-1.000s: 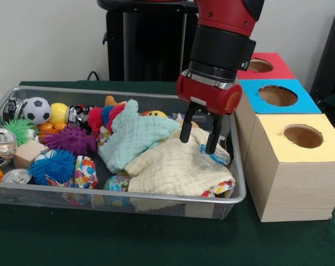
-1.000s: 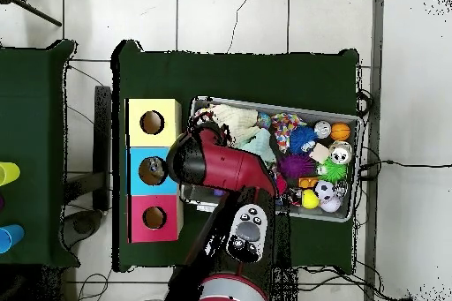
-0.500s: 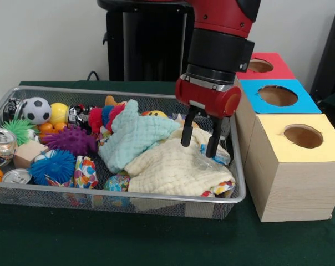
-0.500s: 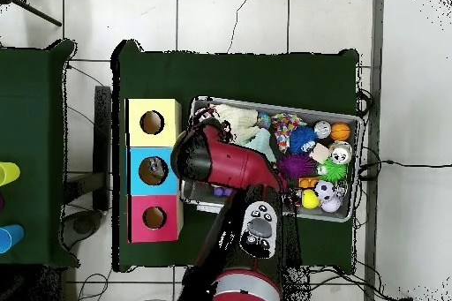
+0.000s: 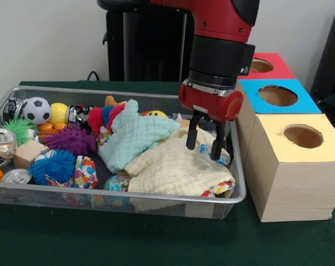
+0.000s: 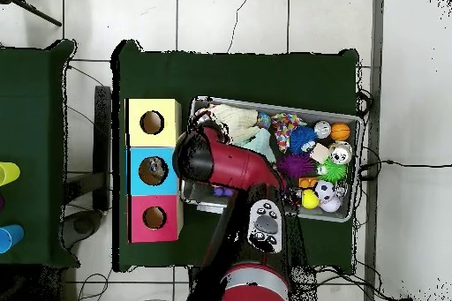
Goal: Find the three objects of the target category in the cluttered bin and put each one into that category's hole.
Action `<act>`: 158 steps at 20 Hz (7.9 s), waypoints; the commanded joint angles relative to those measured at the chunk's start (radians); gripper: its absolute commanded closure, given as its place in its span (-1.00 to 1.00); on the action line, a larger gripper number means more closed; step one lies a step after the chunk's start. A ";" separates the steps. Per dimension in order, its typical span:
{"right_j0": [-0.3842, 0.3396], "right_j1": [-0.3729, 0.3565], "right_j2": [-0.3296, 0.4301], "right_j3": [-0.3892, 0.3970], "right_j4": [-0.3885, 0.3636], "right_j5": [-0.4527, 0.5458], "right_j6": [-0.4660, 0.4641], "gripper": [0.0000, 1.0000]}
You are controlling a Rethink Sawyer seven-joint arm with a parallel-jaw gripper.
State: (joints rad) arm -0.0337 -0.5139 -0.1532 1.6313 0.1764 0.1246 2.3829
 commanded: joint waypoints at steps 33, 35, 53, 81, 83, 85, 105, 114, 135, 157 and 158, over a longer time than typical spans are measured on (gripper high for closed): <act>-0.079 0.014 0.190 0.112 -0.028 0.089 0.017 -1.00; -0.104 0.008 0.241 0.141 -0.010 0.096 0.034 -1.00; -0.324 0.000 0.533 0.193 -0.071 0.287 -0.097 -1.00; -0.222 -0.106 0.381 0.042 -0.231 0.522 -0.103 -1.00; -0.254 -0.078 0.420 -0.002 -0.267 0.549 -0.182 -1.00; -0.293 -0.049 0.475 -0.024 -0.298 0.563 -0.262 -1.00; -0.424 0.112 0.645 -0.100 -0.626 0.505 -0.429 -1.00; -0.440 0.089 0.656 -0.078 -0.625 0.526 -0.408 -1.00; -0.312 -0.168 0.470 -0.037 -0.606 0.725 -0.258 -1.00; -0.441 -0.025 0.679 0.013 -0.583 0.535 -0.294 -1.00; -0.442 -0.019 0.688 0.009 -0.573 0.540 -0.292 -1.00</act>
State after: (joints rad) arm -0.4565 -0.5979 0.4281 1.5828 -0.4194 0.7117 2.2083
